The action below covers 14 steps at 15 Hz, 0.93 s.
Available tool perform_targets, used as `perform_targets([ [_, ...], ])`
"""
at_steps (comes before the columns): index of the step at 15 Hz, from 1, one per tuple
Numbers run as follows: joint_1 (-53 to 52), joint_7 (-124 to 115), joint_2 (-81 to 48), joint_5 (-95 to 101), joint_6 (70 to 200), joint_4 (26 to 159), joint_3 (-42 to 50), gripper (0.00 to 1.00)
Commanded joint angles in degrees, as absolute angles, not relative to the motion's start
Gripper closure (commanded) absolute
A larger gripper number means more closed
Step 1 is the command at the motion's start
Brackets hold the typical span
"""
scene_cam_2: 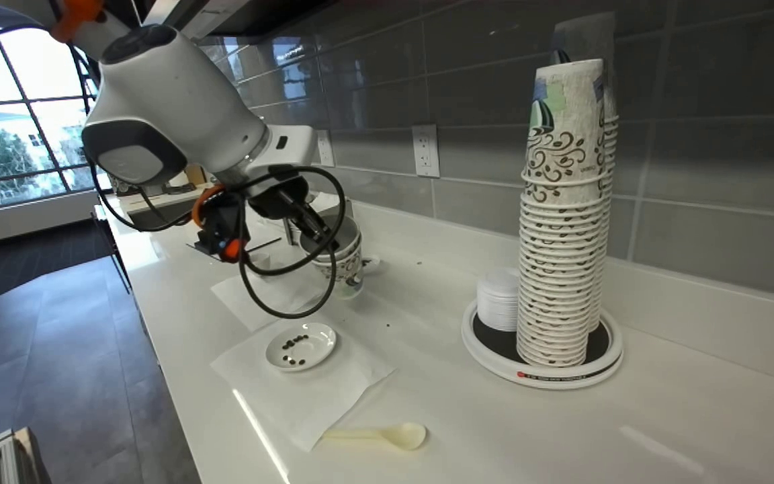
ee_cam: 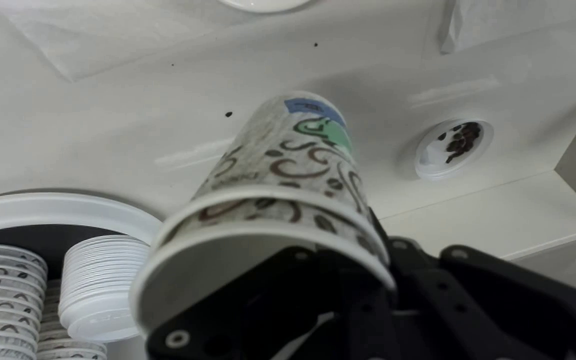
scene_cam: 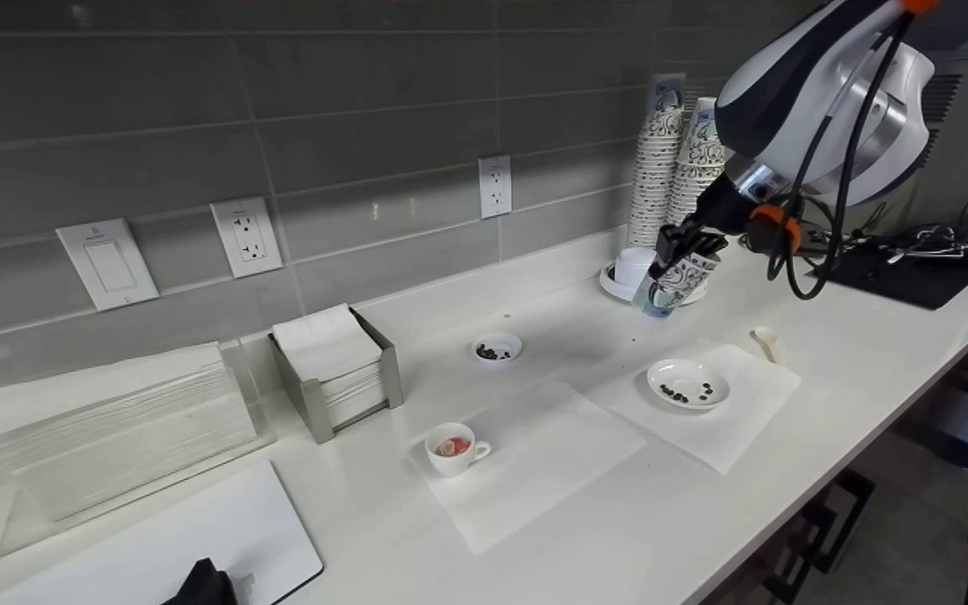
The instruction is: Put the left cup in the right cup, then move the cups to the left
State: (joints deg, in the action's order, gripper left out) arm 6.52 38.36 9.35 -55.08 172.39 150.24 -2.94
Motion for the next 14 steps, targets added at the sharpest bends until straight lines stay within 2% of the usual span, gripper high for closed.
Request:
perform_targets([
  [1, 5.25, 36.31, 8.86, -52.88, 176.29, 151.80, -6.40, 0.99],
  [8, 4.29, 32.80, 3.74, -44.09, 190.45, 154.67, -20.80, 0.99],
  [9, -0.52, 28.06, 3.17, -36.20, 192.13, 156.30, -16.35, 0.99],
  [10, 5.38, 33.92, 1.87, -40.16, 192.85, 155.56, -23.49, 0.99],
  [14, 4.94, 43.43, -0.74, -43.04, 194.30, 155.87, -25.41, 0.99],
])
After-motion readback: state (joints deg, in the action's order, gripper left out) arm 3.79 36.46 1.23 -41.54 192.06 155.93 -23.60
